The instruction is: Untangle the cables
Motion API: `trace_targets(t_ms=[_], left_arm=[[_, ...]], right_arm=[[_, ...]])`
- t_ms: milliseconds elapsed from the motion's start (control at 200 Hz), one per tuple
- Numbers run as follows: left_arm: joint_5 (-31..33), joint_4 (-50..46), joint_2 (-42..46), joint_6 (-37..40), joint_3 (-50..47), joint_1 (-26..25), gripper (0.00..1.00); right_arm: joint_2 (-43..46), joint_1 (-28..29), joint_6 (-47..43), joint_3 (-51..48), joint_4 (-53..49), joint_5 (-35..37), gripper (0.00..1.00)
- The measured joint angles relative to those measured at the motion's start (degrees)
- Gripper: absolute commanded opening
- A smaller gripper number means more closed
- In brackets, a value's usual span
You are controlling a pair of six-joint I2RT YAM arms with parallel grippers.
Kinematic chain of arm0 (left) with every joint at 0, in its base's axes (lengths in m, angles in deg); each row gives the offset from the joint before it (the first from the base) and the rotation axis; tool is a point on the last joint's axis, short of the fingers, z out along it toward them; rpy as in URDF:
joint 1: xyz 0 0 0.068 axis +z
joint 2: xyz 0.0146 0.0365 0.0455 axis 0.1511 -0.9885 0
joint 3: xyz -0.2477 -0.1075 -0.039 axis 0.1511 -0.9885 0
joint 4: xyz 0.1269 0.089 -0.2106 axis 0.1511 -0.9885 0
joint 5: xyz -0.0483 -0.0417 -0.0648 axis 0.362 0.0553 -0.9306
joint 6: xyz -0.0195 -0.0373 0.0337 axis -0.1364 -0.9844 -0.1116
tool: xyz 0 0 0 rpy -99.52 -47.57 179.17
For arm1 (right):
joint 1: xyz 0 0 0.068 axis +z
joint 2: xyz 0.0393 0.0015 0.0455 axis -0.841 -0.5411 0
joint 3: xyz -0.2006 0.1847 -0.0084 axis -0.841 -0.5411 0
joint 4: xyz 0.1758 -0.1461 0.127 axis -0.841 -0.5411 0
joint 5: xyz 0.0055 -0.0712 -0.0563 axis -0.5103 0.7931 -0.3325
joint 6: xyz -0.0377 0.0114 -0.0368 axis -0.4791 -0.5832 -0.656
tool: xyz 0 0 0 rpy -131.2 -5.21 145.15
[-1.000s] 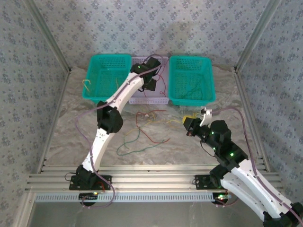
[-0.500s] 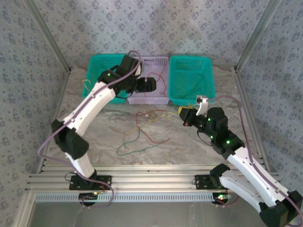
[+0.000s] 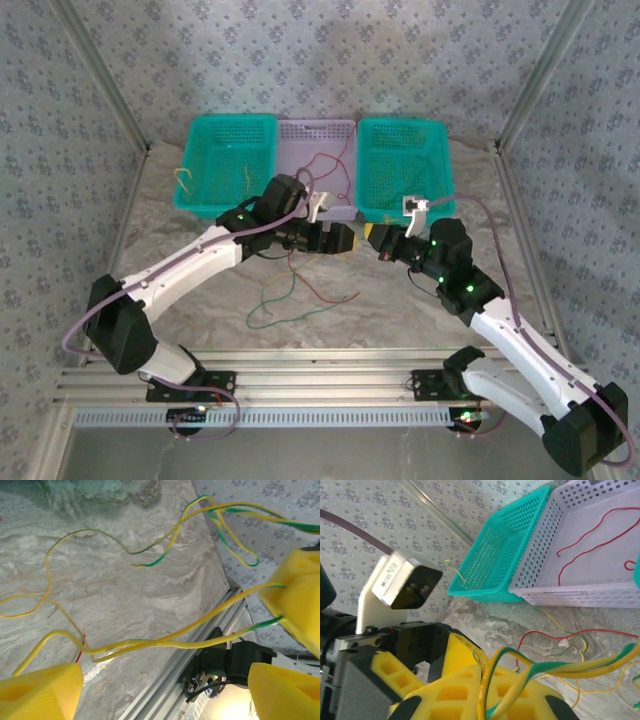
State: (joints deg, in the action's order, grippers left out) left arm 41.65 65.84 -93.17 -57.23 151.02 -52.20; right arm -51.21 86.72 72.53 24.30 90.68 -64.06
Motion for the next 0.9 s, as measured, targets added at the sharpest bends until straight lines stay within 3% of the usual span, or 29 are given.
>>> trace_targets(t_ms=[155, 340, 525, 680, 899], left_arm=[[0.0, 1.7, 0.2, 1.3, 0.0, 0.2, 0.66], [0.2, 1.5, 0.2, 3.4, 0.0, 1.4, 0.6], [0.2, 1.5, 0.2, 4.1, 0.0, 3.4, 0.46], [-0.7, 1.6, 0.2, 4.7, 0.0, 3.4, 0.44], [-2.5, 2.0, 0.2, 4.7, 0.0, 3.4, 0.25]], right_arm=[[-0.3, 0.0, 0.2, 0.0, 0.3, -1.3, 0.0], [-0.3, 0.1, 0.2, 0.0, 0.5, -3.1, 0.0], [-0.7, 0.6, 0.2, 0.0, 1.0, -4.6, 0.0], [-1.6, 1.4, 0.2, 0.0, 1.3, -5.3, 0.0], [-2.4, 1.9, 0.2, 0.0, 1.7, -5.3, 0.0]])
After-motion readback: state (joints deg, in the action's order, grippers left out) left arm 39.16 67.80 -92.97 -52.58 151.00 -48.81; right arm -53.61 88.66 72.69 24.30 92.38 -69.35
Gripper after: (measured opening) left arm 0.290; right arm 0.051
